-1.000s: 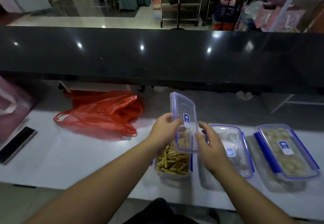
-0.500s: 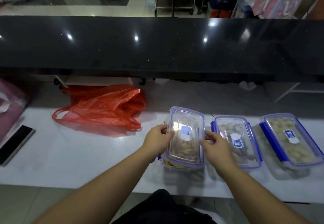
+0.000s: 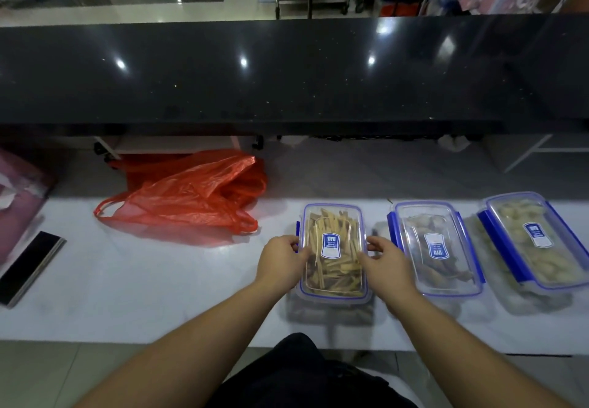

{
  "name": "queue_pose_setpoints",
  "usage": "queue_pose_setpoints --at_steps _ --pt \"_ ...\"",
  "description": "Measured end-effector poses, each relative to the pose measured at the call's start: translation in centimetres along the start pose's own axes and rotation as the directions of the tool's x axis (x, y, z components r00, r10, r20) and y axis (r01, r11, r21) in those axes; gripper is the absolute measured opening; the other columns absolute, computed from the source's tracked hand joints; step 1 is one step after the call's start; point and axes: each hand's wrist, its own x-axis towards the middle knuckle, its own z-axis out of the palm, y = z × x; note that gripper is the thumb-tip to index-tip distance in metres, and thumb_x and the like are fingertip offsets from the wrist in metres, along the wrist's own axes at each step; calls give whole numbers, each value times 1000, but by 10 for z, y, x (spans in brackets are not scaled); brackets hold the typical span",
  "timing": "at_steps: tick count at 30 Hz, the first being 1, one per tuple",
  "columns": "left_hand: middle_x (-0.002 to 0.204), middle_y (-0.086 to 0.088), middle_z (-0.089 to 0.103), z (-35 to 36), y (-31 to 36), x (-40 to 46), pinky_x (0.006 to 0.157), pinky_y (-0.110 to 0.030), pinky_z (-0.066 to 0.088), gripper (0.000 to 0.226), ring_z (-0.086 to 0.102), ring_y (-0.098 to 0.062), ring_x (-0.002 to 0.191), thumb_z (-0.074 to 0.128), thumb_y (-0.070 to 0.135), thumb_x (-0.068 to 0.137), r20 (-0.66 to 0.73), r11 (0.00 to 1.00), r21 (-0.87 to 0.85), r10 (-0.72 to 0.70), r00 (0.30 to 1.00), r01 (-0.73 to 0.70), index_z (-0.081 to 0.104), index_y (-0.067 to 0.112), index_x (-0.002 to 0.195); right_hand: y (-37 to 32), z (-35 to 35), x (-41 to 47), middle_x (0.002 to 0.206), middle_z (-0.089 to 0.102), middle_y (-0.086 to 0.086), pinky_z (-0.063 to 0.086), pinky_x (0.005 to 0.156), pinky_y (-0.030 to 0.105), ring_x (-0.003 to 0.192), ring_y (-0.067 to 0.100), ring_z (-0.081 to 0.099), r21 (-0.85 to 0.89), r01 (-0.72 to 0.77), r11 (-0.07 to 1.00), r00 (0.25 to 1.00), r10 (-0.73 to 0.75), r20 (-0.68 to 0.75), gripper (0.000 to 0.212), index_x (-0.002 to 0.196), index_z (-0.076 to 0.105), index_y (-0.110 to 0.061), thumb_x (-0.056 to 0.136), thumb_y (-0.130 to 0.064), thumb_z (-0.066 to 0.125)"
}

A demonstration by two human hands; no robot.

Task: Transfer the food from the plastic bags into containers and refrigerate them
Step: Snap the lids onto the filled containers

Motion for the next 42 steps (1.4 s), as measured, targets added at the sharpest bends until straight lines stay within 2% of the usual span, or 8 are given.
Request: queue_pose_setpoints --at_steps 6,14,18,24,31,34,37,42 --pt "78 5 70 0 -1 2 55 -22 40 17 61 -8 66 67 28 95 22 1000 15 -25 999 25 79 18 101 0 1 1 118 69 -2 62 83 41 93 13 69 -39 16 999 1000 -16 -3 34 130 63 -18 97 -17 67" --pt "72 2 68 -1 2 7 52 -26 49 13 65 -19 63 67 27 94 67 997 36 -74 995 71 71 18 86 -5 -1 8 117 71 0 54 80 32 96 18 67 -129 17 992 999 -13 32 34 129 61 -15 95 -18 68" --pt "99 -1 71 -3 -1 13 70 -37 59 23 67 -16 79 74 30 91 110 979 -105 -165 980 177 66 17 107 -4 -4 13 101 71 -1 62 83 46 91 21 70 -65 -57 996 996 61 72 31 122 59 -19 93 -20 71" --pt "152 -10 54 -11 -3 18 88 -30 47 87 63 -25 121 76 43 91 270 923 -193 -277 922 334 32 11 160 -2 -1 12 136 59 7 57 82 37 96 16 57 -100 -53 994 994 62 88 46 143 49 -18 100 -20 63" --pt "103 -3 78 -5 -19 25 86 -40 65 47 77 -19 89 83 37 87 296 885 -324 -242 924 335 68 10 122 -6 -4 16 141 60 11 51 62 25 98 19 60 -16 -189 982 965 189 181 61 156 34 -14 102 -24 61" --pt "103 -1 78 -3 -12 21 78 -36 64 32 75 -16 84 74 35 94 165 970 -150 -166 972 192 72 14 118 -2 -2 18 120 69 5 61 76 37 97 20 68 -20 -201 979 964 202 172 48 144 50 -14 100 -25 64" --pt "100 -1 79 0 -9 17 73 -36 64 30 74 -17 81 66 39 98 118 995 65 -83 990 75 75 17 115 -2 0 19 103 70 2 58 69 33 90 19 69 -50 -190 980 969 196 149 32 129 61 -12 99 -24 65" --pt "93 -1 77 3 -9 18 63 -32 62 31 71 -16 70 61 41 99 97 981 190 -55 994 35 76 16 111 -2 0 21 103 72 6 62 81 43 94 25 71 -61 -215 975 967 221 127 29 121 65 -11 96 -24 70"
